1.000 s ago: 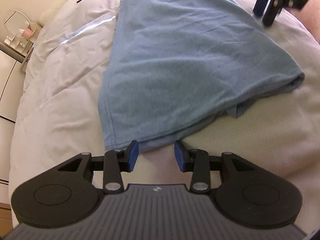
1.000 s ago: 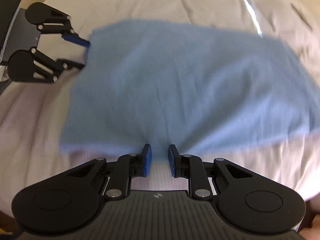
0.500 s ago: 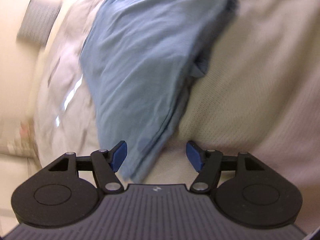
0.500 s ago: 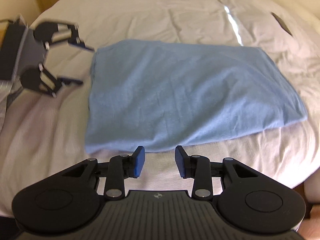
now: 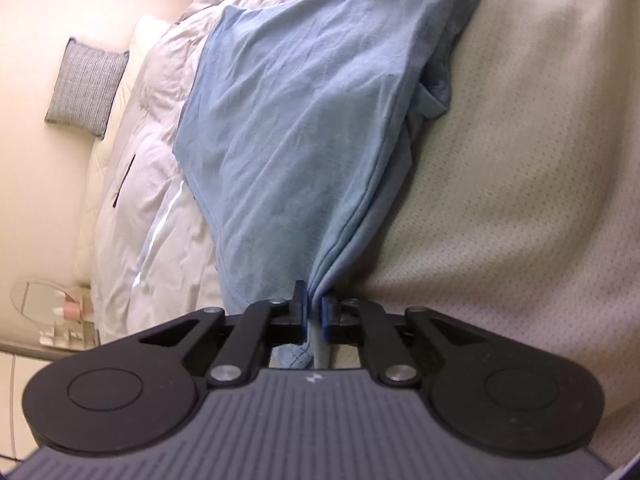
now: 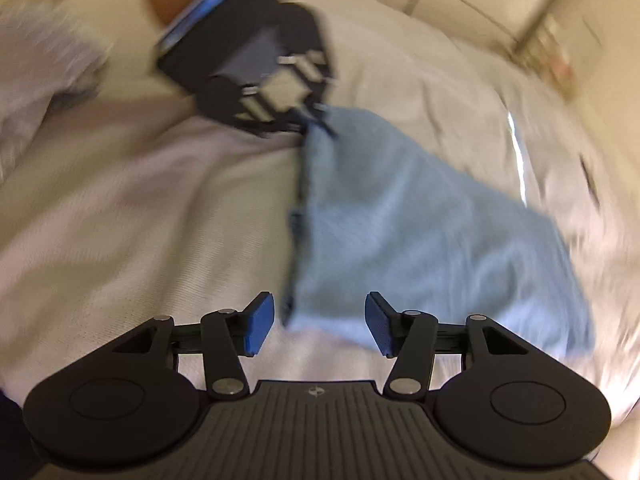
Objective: Fold clothes
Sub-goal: 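Grasp one shirt end with the left gripper while the right gripper grasps the other end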
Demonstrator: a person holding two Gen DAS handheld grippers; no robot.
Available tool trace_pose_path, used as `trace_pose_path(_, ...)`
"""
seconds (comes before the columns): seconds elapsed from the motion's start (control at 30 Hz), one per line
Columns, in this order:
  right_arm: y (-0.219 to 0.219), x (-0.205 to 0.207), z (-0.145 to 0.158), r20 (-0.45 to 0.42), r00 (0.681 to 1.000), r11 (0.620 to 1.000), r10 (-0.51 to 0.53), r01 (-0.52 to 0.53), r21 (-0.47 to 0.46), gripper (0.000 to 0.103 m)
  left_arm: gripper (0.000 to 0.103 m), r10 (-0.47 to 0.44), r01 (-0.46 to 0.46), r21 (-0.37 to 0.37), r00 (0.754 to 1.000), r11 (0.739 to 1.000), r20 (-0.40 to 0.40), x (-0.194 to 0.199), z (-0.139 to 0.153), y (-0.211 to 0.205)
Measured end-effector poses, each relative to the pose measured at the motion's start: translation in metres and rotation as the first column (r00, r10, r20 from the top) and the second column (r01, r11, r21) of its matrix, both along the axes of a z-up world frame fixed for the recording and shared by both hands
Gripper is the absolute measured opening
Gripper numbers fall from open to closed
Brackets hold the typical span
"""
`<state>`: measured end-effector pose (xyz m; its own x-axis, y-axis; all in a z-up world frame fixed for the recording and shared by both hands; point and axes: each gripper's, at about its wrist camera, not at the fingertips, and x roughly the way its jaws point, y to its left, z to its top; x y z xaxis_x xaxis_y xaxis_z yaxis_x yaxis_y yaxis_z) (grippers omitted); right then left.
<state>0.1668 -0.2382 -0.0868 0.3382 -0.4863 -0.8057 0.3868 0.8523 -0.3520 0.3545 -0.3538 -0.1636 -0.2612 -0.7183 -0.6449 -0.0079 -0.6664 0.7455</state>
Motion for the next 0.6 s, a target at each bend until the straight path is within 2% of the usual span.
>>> trace_pose_path(0.17,0.008,0.021,-0.033,-0.164,0.985,0.992,0.048,-0.067,-0.111,0.051,0.009,-0.012,0.012,-0.013,1.000,1.000,0.010,-0.001,-0.007,0.001)
trace_pose_path(0.3,-0.002,0.020,-0.045,-0.206,0.978,0.987,0.038,-0.069,-0.148,0.048,0.009,-0.003,0.003,-0.002,1.000,1.000,0.009,-0.005,-0.013,-0.006)
trace_pose_path(0.37,-0.007,0.020,-0.049,-0.207,0.977,0.983,0.049,-0.083,-0.161,0.043,0.008,-0.006,0.006,0.006,1.000,1.000,0.010,-0.005,-0.012,-0.007)
trace_pose_path(0.43,-0.010,0.020,-0.051,-0.203,0.977,0.981,0.067,-0.101,-0.165,0.031,0.005,-0.006,0.006,0.019,1.000,1.000,0.007,-0.003,-0.009,-0.008)
trace_pose_path(0.5,-0.011,0.019,-0.049,-0.199,0.976,0.980,0.092,-0.124,-0.154,0.027,0.004,0.000,0.000,0.035,1.000,0.999,0.003,0.000,-0.004,-0.008)
trace_pose_path(0.53,-0.012,0.019,-0.047,-0.195,0.975,0.980,0.102,-0.132,-0.148,0.018,0.003,0.004,-0.004,0.043,1.000,0.999,0.000,0.000,-0.001,-0.009)
trace_pose_path(0.6,-0.015,0.017,-0.041,-0.171,0.980,0.986,0.101,-0.121,-0.114,0.008,0.003,0.014,-0.013,0.056,1.000,0.998,-0.007,0.001,0.008,-0.010)
